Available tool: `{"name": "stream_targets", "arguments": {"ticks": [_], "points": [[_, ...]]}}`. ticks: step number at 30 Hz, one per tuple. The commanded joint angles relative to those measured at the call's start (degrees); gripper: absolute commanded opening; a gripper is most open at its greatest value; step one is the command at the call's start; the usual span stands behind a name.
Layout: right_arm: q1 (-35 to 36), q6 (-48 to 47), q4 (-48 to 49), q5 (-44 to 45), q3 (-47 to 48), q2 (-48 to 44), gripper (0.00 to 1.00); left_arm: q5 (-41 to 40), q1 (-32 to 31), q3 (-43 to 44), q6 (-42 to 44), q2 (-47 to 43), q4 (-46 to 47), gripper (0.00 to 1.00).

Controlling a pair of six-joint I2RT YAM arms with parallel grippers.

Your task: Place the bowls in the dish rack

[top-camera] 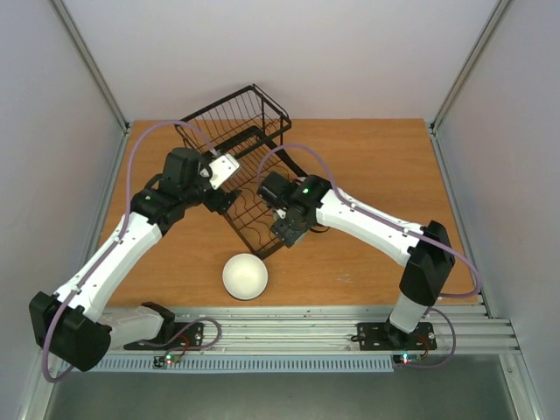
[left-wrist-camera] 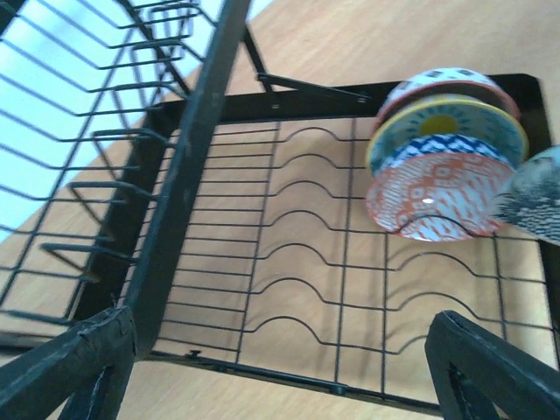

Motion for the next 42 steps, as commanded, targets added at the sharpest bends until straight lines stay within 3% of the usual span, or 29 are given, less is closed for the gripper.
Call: {"name": "stream_targets", "arguments": {"ticks": [1, 17, 28, 42], "points": [[0.2, -3.1, -1.2, 7.2, 4.1, 2.1, 0.01, -8.9, 1.6, -0.5, -1.4, -0.7, 7.8, 0.91], [1.7, -3.5, 2.4, 7.4, 5.9, 4.9, 0.01, -4.8, 1.6, 1.7, -2.6, -1.5, 4.6, 0.92], [2.3, -3.7, 7.1, 8.5, 6.6, 8.5, 0.01, -14.9, 1.7, 2.6, -2.7, -3.6, 6.8, 0.93], [3.5, -4.6, 7.8, 13.2, 8.6, 16.1, 0.01, -13.4, 1.7, 3.6, -3.1, -4.9, 4.8, 0.93]]}}
